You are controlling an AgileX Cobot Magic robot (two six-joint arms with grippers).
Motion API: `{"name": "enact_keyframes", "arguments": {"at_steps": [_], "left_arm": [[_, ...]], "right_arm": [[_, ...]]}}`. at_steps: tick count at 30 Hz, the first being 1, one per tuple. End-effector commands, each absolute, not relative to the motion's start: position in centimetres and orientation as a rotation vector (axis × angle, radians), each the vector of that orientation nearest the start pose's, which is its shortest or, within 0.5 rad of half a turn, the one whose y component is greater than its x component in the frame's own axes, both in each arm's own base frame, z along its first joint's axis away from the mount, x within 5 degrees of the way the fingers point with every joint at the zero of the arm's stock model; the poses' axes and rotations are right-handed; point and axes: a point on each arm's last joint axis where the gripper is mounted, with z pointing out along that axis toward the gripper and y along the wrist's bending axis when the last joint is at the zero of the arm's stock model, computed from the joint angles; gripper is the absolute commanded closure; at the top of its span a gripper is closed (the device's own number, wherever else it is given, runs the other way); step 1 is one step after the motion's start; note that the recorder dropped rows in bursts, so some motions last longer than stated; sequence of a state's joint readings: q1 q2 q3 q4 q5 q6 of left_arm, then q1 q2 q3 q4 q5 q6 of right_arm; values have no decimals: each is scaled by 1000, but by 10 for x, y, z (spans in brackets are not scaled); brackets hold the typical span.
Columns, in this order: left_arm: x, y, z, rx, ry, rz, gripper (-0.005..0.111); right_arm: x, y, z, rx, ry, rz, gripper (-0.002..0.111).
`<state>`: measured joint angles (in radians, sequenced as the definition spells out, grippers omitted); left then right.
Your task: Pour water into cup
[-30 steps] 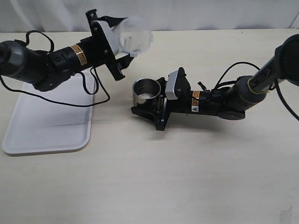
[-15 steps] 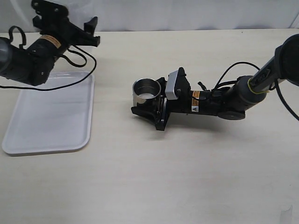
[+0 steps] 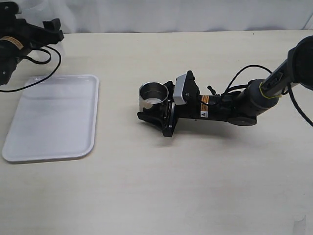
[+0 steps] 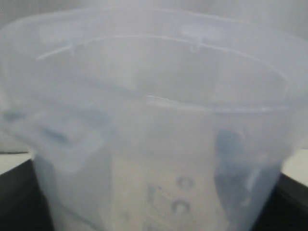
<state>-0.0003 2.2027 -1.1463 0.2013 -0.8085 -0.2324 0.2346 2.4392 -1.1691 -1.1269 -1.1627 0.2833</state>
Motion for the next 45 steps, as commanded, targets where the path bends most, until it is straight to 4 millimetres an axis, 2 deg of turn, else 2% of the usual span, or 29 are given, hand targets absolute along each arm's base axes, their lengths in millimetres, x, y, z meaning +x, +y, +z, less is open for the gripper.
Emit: {"name": "enact_keyframes", "arguments": {"at_steps": [1,7,12,19,24,29,45], "left_arm": [[448,14,124,-29,1720,-157,107],[446,37,120,-75,1768,-111,107],[447,42,123,-63,1721,-104,107],[457,25,128,31,1733,-134,107],[459,-1,127,81,1746,-179,107],[458,-16,127,110,1746,-207,107],[457,-21,124,141,1786,-204,107]], "right_arm": [[376,168,36,-1145,1450,824,104],[376,168,36,-1145,1450,824,104],[376,168,36,-1145,1450,824,104],[376,168,36,-1145,1450,824,104],[376,168,36,-1145,1450,824,104],[376,168,36,-1143,1451,824,104],[376,168,36,-1143,1451,824,104]]}}
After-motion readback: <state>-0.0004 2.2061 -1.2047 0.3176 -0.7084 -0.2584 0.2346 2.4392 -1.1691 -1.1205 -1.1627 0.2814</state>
